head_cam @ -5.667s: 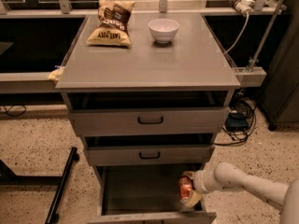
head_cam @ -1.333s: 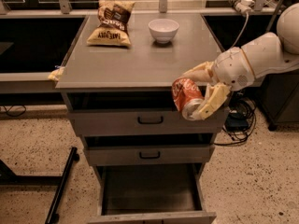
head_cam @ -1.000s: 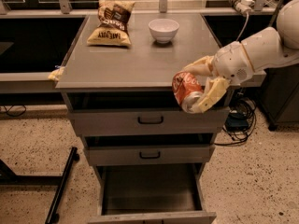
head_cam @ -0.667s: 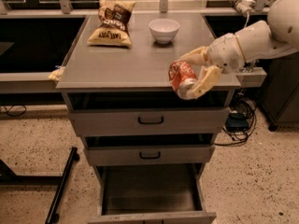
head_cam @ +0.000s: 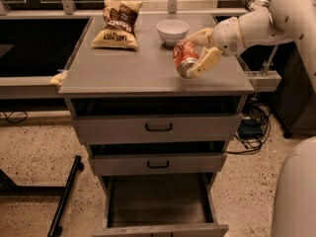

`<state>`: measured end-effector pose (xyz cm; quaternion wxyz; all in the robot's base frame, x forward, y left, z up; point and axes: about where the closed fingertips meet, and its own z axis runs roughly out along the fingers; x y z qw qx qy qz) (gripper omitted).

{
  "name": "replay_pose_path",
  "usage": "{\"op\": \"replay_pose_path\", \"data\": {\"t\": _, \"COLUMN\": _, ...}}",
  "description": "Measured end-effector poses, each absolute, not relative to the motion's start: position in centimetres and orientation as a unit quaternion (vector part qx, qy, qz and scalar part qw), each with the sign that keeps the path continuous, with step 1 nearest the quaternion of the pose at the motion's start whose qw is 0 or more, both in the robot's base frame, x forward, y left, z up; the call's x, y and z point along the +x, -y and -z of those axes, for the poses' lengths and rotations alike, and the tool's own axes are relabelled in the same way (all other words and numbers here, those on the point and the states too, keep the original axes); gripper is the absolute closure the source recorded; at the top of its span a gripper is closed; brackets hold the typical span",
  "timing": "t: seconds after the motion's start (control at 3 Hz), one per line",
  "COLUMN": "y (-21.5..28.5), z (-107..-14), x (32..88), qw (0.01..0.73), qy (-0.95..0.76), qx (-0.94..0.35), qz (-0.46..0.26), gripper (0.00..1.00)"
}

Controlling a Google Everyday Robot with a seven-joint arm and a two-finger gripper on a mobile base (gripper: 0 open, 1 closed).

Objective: Pick coke can from bottom drawer and place on counter

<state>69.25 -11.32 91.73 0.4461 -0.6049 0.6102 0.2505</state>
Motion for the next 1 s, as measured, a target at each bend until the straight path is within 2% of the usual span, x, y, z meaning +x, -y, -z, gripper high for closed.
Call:
{"op": "replay_pose_path", "data": {"t": 0.33, "y": 11.3, "z": -92.9, "x": 71.8, "qw": 0.471, "qy": -0.623, "qx": -0.588, "qz": -0.211, "gripper": 1.00}}
{"op": "replay_pose_path", "data": {"t": 0.67, "y": 11.2, "z": -91.3, "x": 73.2, "qw": 0.464, "qy": -0.663, "qx": -0.560, "qz": -0.179, "gripper": 1.00}}
{"op": "replay_pose_path", "data": {"t": 1.0, "y": 11.1, "z": -88.9, "x": 73.7, "qw": 0.443, "qy": -0.697, "qx": -0.535, "qz": -0.178, "gripper": 1.00}}
